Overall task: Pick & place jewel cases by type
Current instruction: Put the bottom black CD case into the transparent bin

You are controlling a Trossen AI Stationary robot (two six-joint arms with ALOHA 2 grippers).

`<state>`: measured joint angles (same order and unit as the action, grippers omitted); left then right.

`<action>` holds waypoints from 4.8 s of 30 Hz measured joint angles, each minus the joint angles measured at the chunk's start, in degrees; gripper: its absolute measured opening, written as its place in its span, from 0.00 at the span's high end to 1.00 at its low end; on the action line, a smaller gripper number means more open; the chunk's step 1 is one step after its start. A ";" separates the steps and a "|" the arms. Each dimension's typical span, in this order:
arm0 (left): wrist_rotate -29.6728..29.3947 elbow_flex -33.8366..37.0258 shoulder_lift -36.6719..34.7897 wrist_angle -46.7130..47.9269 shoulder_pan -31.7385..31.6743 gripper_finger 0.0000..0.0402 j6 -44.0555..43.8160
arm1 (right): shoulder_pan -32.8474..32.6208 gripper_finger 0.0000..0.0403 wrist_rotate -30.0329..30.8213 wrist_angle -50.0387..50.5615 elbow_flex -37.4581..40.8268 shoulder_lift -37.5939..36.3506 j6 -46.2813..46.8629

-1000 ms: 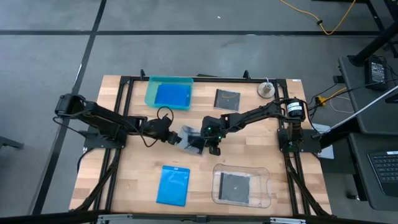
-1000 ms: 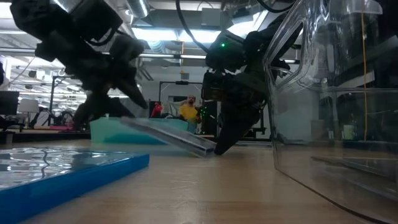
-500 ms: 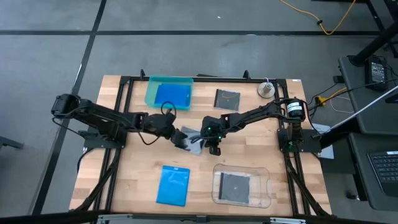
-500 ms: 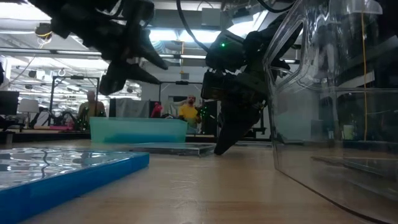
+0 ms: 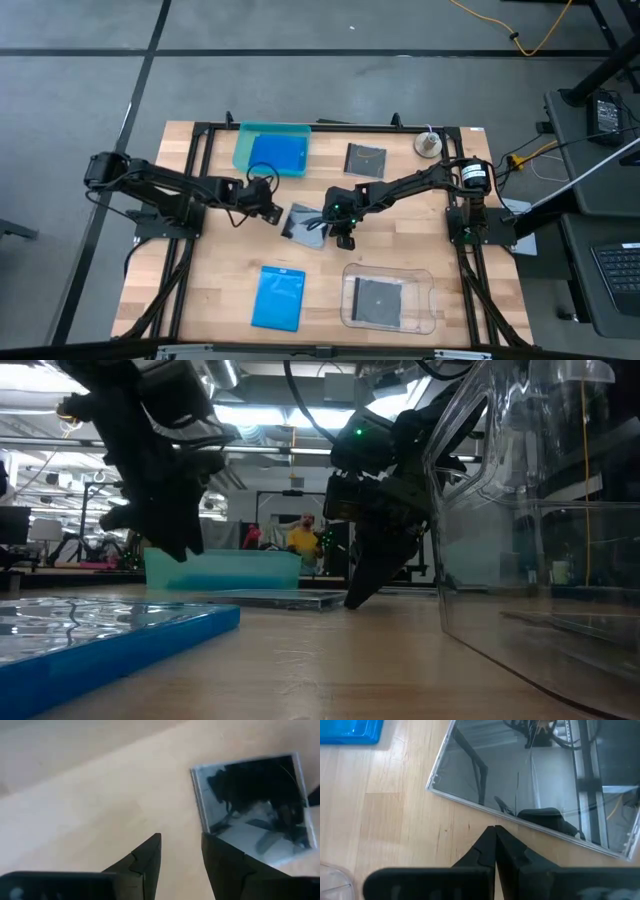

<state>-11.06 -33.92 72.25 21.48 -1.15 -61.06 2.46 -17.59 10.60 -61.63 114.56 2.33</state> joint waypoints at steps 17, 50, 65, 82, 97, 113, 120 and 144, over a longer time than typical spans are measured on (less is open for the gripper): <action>10.73 0.01 13.09 -17.17 -3.69 0.58 6.82 | -0.09 0.98 -0.43 0.23 0.03 0.00 1.88; 21.33 0.42 11.06 -27.05 -6.36 0.44 4.62 | 0.66 0.98 -0.54 0.69 0.03 -0.02 -2.26; 16.99 -8.84 7.42 -11.07 -2.97 0.48 9.58 | 0.75 0.98 -0.56 0.52 0.03 -0.02 -4.29; 11.62 -8.65 12.83 1.69 -0.30 0.56 7.37 | 0.57 0.98 -3.96 -10.76 6.57 -0.52 3.58; 15.06 -8.82 22.11 -9.36 0.64 0.56 5.15 | 0.41 0.98 -4.05 -14.54 8.05 -0.52 5.05; 11.10 -8.21 15.53 -12.43 -1.85 0.56 5.18 | 0.44 0.98 -4.49 -14.76 8.11 -0.52 3.31; 9.41 -8.79 9.61 -14.66 -2.53 0.56 5.47 | 0.44 0.98 -4.52 -14.78 8.13 -0.52 2.24; 16.70 -8.90 12.42 -17.51 -4.98 0.89 3.07 | 0.78 0.98 -4.76 -14.74 8.13 -0.52 1.80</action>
<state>5.64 -42.82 84.68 3.97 -6.13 -57.98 3.24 -22.35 -4.15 -53.49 114.04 4.13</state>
